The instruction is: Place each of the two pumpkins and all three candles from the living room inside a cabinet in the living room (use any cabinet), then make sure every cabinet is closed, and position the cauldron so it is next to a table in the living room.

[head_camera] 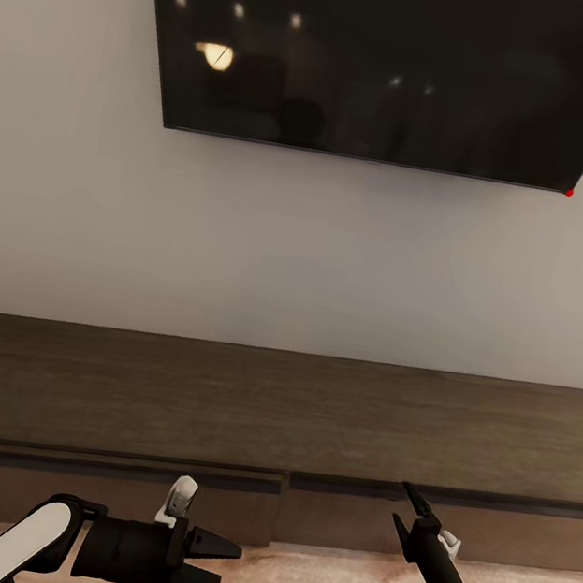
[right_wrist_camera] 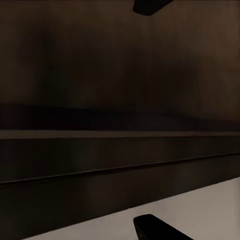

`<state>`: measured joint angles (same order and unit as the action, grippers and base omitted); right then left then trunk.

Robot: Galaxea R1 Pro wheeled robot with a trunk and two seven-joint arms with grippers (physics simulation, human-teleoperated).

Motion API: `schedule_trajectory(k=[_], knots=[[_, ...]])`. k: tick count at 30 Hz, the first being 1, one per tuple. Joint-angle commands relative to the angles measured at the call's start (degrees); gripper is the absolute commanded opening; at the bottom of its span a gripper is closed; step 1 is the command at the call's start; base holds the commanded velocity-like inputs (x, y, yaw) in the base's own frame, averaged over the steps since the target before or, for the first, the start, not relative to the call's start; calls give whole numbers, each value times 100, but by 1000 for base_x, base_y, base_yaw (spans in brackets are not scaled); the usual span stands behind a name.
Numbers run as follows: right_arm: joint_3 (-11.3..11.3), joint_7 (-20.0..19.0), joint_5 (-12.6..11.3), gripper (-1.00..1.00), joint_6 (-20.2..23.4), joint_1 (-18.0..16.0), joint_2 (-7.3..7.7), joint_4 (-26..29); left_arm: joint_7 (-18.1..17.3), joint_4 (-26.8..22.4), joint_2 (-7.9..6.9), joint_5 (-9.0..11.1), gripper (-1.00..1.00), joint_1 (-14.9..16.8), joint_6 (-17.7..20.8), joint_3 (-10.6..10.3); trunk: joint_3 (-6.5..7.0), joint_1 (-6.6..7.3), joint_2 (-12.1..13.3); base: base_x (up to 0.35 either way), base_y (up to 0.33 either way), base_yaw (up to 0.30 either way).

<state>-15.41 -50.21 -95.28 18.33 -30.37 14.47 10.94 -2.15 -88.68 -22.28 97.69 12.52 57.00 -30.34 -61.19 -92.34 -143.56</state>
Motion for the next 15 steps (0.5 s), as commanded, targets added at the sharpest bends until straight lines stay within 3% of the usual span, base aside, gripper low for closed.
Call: schedule_trajectory(k=[1,15], knots=[[-32,-15,-60,100,48,-4,3,-5,-23,0,-4,-13,100,5,4,-7,-5,1,-2,9,2,0],[-32,-15,-64,100,34,-4,-3,-5,-23,0,-4,-13,100,5,4,-14,-5,1,-2,1,0,0]])
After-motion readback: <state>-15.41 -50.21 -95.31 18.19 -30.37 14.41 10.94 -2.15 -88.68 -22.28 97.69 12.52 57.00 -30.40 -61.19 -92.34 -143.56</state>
